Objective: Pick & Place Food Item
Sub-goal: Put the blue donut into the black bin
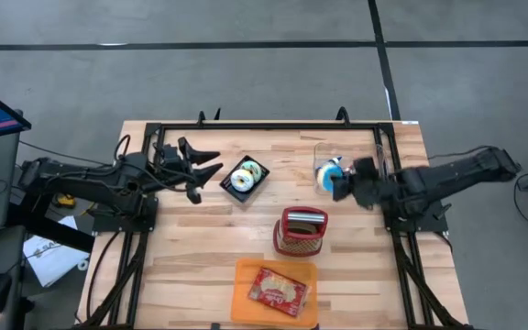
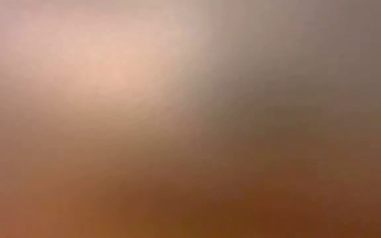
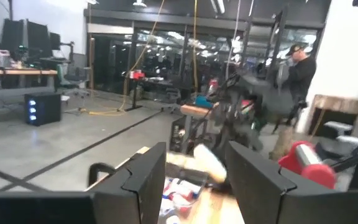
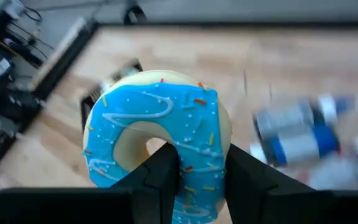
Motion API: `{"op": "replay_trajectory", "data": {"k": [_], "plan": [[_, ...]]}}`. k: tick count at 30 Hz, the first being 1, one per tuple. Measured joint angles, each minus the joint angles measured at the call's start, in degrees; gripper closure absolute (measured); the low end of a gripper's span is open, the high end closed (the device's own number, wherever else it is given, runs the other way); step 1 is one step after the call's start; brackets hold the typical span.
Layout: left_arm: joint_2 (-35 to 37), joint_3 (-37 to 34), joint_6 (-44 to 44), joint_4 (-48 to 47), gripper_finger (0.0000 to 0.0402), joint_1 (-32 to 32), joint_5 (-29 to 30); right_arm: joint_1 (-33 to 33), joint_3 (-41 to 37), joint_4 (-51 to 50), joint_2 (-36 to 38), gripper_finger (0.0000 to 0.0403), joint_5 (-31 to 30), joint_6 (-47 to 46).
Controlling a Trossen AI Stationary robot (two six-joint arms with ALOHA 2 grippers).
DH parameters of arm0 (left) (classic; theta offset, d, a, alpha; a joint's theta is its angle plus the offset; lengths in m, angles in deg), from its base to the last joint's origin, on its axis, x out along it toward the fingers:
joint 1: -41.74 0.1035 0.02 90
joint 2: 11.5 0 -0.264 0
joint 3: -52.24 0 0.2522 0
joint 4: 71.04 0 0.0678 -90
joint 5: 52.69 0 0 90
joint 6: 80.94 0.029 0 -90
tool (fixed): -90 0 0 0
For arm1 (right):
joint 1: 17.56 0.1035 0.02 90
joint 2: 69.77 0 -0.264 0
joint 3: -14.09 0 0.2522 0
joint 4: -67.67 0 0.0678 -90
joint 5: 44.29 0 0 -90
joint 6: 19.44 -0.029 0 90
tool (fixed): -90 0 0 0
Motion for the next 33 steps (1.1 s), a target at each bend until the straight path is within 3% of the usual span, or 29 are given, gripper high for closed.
{"op": "replay_trajectory", "data": {"k": [7, 13, 22, 33], "plan": [[-5.8, 6.2, 3.7, -3.8, 0.0236, 0.1, 6.4, -12.5, 10.0, 12.4, -3.7, 0.0300, 2.5, 25.1], [-12.4, 15.0, 11.4, -9.0, 0.0218, 0.1, 9.1, -17.7, 19.7, 18.5, -10.3, 0.0300, 7.7, 38.1], [-21.7, 25.4, 15.3, -11.9, 0.0195, 0.1, 10.8, -18.9, 34.8, 21.8, -23.9, 0.0300, 13.6, 48.7], [-22.4, 25.8, 10.2, -7.2, 0.0137, 0.8, 10.2, -18.9, 48.7, 21.0, -35.1, 0.0300, 19.4, 54.6]]}}
